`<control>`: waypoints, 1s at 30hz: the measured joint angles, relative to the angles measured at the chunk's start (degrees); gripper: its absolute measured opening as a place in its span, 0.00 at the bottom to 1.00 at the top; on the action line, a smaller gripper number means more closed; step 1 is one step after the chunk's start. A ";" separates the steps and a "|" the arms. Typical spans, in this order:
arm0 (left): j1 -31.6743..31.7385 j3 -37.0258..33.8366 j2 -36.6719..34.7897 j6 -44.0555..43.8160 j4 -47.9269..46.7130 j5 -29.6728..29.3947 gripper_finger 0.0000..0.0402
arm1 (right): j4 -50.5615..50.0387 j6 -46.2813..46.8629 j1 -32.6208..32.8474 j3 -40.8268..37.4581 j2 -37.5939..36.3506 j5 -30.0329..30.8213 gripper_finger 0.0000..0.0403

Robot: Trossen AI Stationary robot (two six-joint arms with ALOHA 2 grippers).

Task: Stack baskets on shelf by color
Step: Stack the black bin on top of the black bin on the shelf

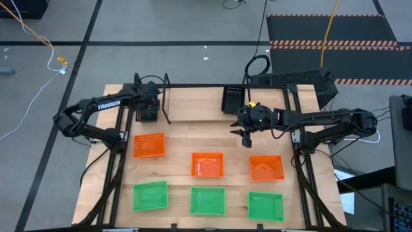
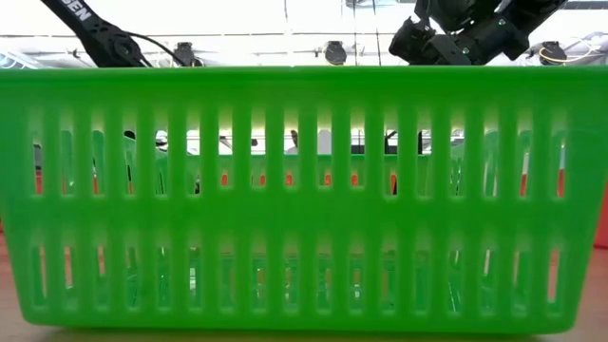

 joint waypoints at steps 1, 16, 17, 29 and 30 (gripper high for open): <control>-0.26 0.00 0.00 -0.51 -1.36 -1.08 0.43 | 0.00 -0.09 0.00 0.00 0.00 0.01 0.32; 3.77 -3.03 -0.13 -3.40 -2.53 -3.22 0.43 | 0.11 -3.69 0.00 0.00 0.00 0.01 0.32; 4.13 -3.20 -0.17 -3.37 -2.59 -3.11 0.43 | 0.11 -3.78 0.00 0.00 0.00 -0.01 0.32; 7.42 -8.02 -0.17 -3.27 -1.27 -3.13 0.38 | 0.34 -5.33 -0.02 -0.02 0.00 -0.01 0.32; 7.41 -8.18 -0.15 -2.98 -0.94 -2.70 0.34 | 0.45 -5.31 -0.04 -0.02 0.00 -0.01 0.32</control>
